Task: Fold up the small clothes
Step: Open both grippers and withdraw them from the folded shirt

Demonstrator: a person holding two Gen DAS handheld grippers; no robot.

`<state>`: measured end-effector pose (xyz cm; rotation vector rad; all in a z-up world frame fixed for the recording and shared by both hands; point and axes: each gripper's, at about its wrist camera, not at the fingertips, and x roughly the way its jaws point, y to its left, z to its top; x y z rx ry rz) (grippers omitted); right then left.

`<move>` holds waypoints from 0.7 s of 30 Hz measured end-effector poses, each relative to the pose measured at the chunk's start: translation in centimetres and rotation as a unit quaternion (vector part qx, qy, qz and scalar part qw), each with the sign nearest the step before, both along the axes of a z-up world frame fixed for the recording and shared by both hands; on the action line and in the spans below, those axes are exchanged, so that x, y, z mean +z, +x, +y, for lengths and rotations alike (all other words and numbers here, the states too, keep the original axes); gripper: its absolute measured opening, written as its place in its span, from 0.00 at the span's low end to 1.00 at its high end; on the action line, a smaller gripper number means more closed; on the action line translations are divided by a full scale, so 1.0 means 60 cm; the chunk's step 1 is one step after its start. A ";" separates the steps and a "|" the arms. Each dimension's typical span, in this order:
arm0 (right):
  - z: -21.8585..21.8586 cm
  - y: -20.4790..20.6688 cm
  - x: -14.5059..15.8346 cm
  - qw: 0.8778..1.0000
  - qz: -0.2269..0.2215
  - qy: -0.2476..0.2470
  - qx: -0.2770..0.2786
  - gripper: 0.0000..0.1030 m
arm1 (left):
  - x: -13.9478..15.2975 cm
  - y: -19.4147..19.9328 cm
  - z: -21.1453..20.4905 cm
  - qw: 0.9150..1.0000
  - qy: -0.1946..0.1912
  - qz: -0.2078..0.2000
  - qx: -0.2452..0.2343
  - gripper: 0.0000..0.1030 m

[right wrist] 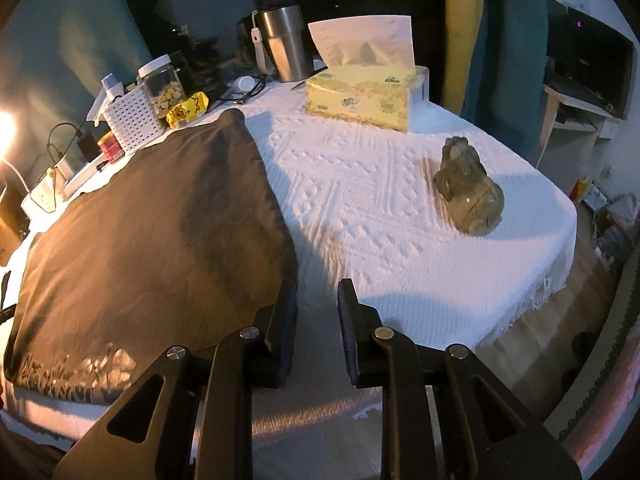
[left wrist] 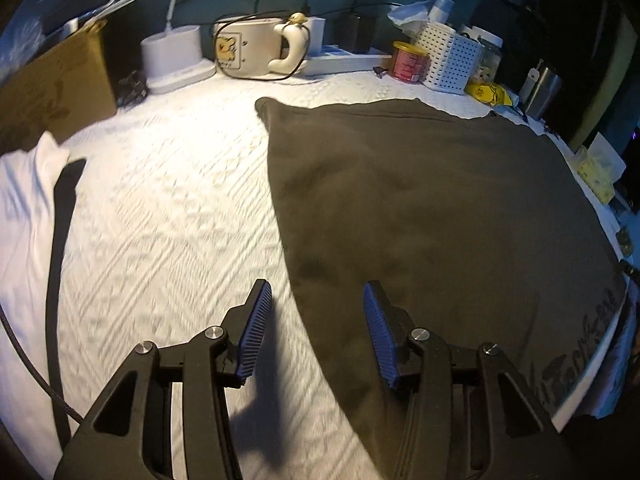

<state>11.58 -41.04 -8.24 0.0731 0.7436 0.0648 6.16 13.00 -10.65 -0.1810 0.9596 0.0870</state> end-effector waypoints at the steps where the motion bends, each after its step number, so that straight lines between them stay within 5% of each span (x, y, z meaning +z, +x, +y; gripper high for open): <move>1: 0.001 0.002 0.002 1.000 0.000 -0.003 -0.001 0.22 | -0.001 0.004 -0.001 1.000 0.008 -0.002 -0.003 0.30; 2: 0.002 0.005 0.004 1.000 0.000 -0.007 -0.001 0.22 | -0.002 0.007 0.000 1.000 0.026 -0.002 -0.001 0.18; 5: 0.005 0.010 0.010 1.000 0.000 -0.012 -0.001 0.22 | -0.003 0.013 0.015 1.000 0.025 -0.001 0.006 0.06; 13: 0.007 -0.018 0.017 1.000 0.011 -0.020 -0.005 0.29 | 0.002 -0.003 0.015 0.998 0.051 -0.002 0.025 0.06; 21: 0.026 -0.056 0.005 0.999 0.037 0.019 -0.004 0.30 | 0.012 -0.030 0.035 0.999 0.008 0.007 0.053 0.12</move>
